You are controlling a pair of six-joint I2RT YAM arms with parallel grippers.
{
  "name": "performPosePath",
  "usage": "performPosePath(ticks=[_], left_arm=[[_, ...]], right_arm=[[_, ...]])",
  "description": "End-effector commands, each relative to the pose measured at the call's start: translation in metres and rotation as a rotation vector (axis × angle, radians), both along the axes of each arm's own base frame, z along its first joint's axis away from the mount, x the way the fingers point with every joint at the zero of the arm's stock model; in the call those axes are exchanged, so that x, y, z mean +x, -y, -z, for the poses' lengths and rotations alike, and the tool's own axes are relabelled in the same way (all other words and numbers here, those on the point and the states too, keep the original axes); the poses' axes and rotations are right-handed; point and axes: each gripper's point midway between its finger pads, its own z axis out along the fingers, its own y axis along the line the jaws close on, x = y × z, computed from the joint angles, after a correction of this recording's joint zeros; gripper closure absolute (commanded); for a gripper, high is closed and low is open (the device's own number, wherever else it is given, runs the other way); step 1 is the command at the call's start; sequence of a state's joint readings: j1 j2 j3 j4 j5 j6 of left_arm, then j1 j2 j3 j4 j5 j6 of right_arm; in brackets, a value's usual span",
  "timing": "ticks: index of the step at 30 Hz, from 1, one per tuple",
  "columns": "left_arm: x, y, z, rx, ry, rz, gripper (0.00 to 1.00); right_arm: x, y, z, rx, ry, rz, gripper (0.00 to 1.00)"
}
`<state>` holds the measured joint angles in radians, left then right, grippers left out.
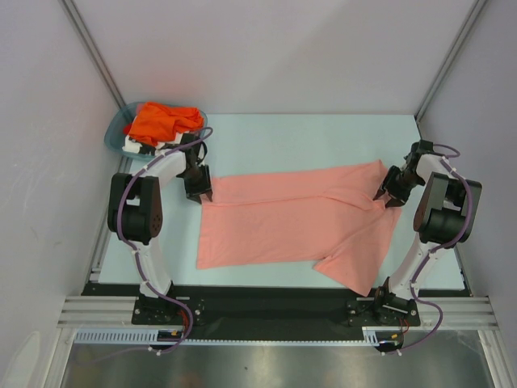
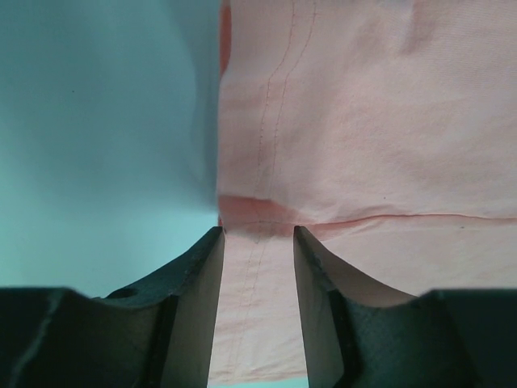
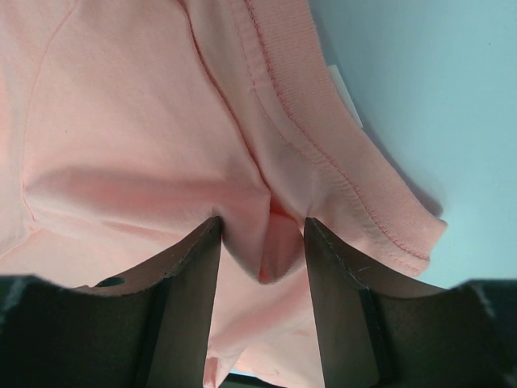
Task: Fold and stack the t-shirts
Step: Fold the tshirt
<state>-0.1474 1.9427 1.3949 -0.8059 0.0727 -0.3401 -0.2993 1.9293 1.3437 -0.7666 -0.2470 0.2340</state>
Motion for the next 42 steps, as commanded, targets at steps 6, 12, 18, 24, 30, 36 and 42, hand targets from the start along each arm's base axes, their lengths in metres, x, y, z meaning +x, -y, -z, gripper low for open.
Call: performPosePath(ticks=[6,12,18,24,30,36,42], left_arm=[[0.004,-0.005,-0.008,0.018,0.031,-0.033,0.49],[0.006,0.000,-0.001,-0.009,0.016,-0.030,0.62],[0.006,0.001,-0.004,-0.015,0.017,-0.020,0.89],[0.013,-0.003,-0.025,0.009,0.057,-0.014,1.00],[0.042,0.000,-0.081,-0.011,0.197,-0.011,1.00],[0.091,0.001,-0.109,-0.061,0.299,-0.009,1.00],[0.130,-0.010,-0.111,-0.093,0.344,-0.058,1.00]], right_arm=[[0.006,0.001,-0.018,0.001,0.062,-0.003,0.49],[0.007,0.000,-0.016,0.010,0.059,-0.002,0.51],[0.010,-0.003,-0.016,0.028,0.073,0.010,0.64],[0.021,-0.001,-0.037,0.029,0.129,0.046,1.00],[0.037,0.006,-0.094,0.105,0.250,0.195,1.00],[0.077,0.012,-0.144,0.277,0.412,0.331,1.00],[0.121,0.010,-0.156,0.470,0.485,0.392,1.00]])
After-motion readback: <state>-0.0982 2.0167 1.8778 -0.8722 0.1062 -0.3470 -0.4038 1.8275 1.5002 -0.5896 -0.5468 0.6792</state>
